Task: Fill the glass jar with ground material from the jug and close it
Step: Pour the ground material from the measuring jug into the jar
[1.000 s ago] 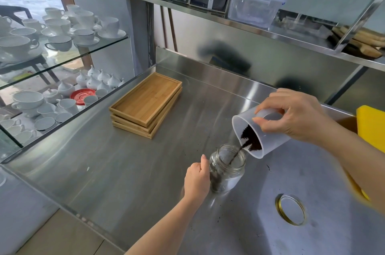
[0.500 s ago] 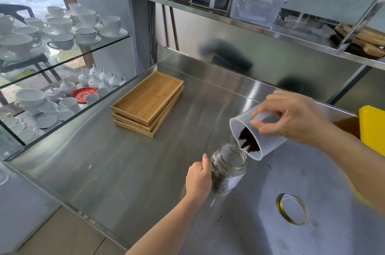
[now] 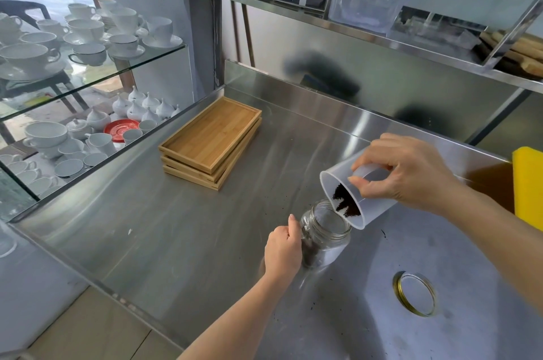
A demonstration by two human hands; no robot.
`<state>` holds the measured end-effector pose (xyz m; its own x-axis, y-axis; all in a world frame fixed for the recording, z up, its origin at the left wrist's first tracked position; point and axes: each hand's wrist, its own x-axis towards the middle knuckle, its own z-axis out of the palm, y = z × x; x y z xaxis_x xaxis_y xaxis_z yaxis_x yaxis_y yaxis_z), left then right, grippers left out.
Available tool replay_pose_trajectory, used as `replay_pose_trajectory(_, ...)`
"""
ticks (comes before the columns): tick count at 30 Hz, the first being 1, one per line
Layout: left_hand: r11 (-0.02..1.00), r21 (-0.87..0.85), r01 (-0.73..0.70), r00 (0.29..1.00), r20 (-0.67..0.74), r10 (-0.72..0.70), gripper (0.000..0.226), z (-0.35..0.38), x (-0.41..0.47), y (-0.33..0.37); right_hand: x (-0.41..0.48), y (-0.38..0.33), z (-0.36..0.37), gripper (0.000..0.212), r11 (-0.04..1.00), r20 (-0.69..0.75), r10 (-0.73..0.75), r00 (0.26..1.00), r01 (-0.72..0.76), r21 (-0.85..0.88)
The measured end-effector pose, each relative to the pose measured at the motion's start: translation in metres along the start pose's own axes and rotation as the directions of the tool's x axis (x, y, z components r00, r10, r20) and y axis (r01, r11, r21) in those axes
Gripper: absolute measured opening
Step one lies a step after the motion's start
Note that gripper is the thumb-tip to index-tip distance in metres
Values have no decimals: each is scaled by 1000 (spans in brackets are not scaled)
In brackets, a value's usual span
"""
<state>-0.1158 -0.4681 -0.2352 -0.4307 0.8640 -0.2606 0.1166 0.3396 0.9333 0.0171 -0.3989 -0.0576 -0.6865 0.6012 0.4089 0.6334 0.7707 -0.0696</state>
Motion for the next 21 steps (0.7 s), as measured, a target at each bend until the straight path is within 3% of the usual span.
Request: replay_pose_trajectory(21,1000,4,1,1000,11,-1,54,0,2,-1,-3,1,10,29,983,-93,-181,979,178,-41)
